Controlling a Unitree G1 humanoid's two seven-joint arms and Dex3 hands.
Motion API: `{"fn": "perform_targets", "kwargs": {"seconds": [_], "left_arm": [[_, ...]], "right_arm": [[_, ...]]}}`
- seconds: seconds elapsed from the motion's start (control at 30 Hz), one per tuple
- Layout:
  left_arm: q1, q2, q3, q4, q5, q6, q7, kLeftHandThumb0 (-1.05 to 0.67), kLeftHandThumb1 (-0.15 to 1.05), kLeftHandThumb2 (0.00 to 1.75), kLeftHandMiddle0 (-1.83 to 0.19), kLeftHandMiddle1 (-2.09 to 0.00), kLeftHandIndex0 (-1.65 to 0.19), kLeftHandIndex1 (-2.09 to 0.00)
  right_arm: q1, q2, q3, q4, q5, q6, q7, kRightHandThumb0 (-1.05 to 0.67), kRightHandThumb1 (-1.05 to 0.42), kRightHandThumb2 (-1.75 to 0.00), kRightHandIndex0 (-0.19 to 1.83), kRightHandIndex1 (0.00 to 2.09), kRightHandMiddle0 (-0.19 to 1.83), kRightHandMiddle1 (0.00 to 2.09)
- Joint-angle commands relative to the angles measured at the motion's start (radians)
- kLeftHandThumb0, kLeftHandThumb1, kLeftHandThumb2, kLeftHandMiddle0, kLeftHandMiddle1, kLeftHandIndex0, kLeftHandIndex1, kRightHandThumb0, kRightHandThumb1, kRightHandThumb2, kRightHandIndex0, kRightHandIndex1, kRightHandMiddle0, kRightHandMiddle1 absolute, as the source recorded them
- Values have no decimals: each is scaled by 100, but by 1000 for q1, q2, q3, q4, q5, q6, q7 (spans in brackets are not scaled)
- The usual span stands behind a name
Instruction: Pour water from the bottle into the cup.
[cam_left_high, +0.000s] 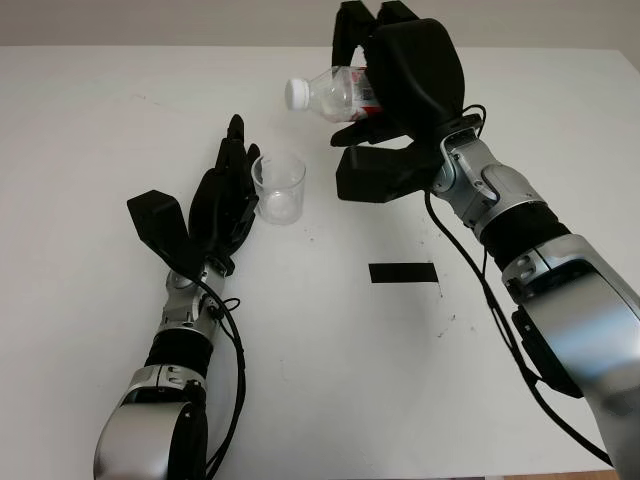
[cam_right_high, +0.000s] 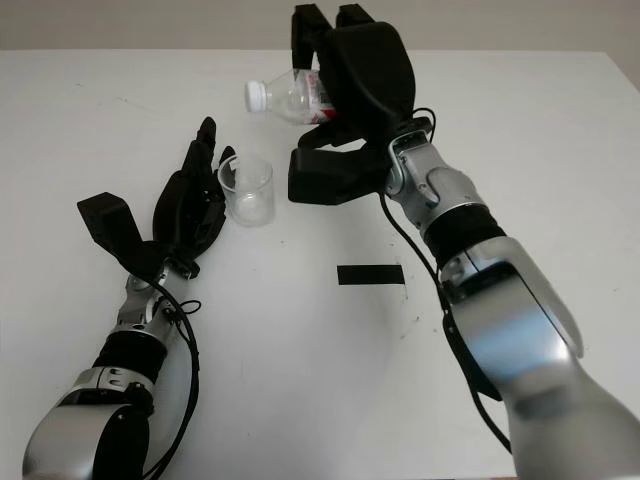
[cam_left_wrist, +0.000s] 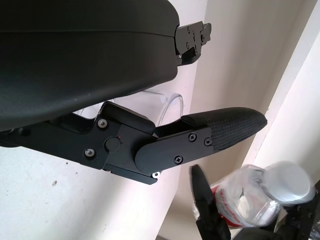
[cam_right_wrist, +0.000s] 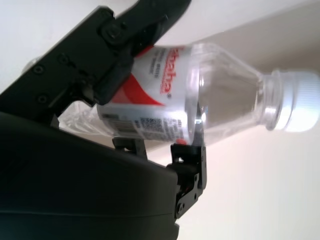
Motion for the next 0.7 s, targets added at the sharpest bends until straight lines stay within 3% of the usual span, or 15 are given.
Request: {"fn": "perform_targets", "kwargs": {"seconds": [0.0, 0.03, 0.13, 0.23, 0.3, 0.43, 0.67], "left_arm": [[44, -9, 1, 29, -3, 14, -4, -83, 105, 70, 19, 0, 19, 0], [45, -7, 0, 30, -1, 12, -5, -84, 105, 70, 19, 0, 19, 0], [48, -2, -3, 30, 4, 13, -8, -84, 105, 71, 19, 0, 19, 0], [51, 0, -1, 32, 1, 14, -15, -83, 105, 71, 19, 0, 19, 0], [53, 1, 0, 31, 3, 12, -13, -83, 105, 71, 19, 0, 19, 0], [53, 5, -2, 31, 5, 11, -18, -84, 105, 70, 19, 0, 19, 0], [53, 5, -3, 29, 3, 15, -27, -84, 105, 70, 19, 0, 19, 0]], "right_arm": [[47, 25, -79, -75, 102, -3, 65, -28, -73, -76, 157, 209, 134, 209], [76, 36, -113, -117, 162, 14, 121, -27, -70, -81, 150, 209, 137, 209], [169, 57, -195, -275, 311, 100, 278, -27, -69, -85, 156, 209, 148, 209], [305, 67, -259, -471, 433, 188, 401, -27, -82, -63, 152, 209, 148, 209], [399, 87, -311, -586, 531, 231, 459, -24, -94, -40, 137, 209, 137, 209], [557, 141, -395, -773, 659, 321, 475, -23, -104, -25, 125, 209, 125, 209], [702, 168, -452, -962, 729, 508, 466, -28, -105, -24, 120, 209, 118, 209]]}}
